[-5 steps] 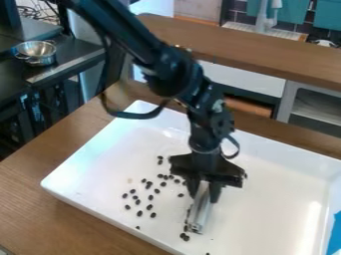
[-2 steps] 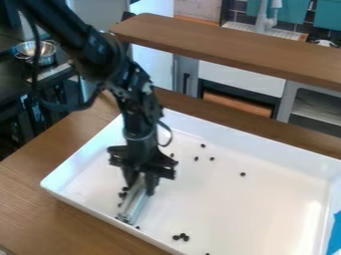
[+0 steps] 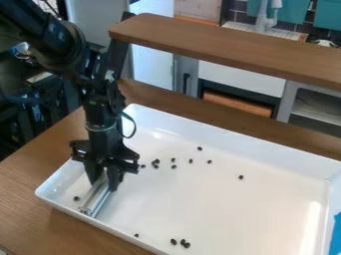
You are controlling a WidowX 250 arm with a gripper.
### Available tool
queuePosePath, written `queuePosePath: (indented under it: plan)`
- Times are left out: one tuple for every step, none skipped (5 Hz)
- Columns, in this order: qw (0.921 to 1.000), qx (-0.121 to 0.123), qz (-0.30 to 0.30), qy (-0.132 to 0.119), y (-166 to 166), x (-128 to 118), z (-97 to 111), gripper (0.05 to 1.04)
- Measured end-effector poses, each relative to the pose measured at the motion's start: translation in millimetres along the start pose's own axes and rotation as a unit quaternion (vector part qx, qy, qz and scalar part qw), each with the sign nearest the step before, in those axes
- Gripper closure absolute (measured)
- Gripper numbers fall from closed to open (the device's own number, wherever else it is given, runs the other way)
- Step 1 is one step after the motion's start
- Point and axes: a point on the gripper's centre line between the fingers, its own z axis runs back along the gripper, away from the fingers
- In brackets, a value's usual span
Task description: Sweep into pile
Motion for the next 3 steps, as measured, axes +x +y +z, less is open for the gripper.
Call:
queuePosePath:
  plan:
    - [0.9986, -0.043, 0.015, -0.025, -22.8, -3.5, 20.9, 0.71]
    - [0.9956, -0.08, 0.032, -0.036, -70.4, -7.4, 37.6, 0.71]
    - [0.9938, -0.062, 0.06, -0.07, -115.4, -5.4, 48.2, 0.71]
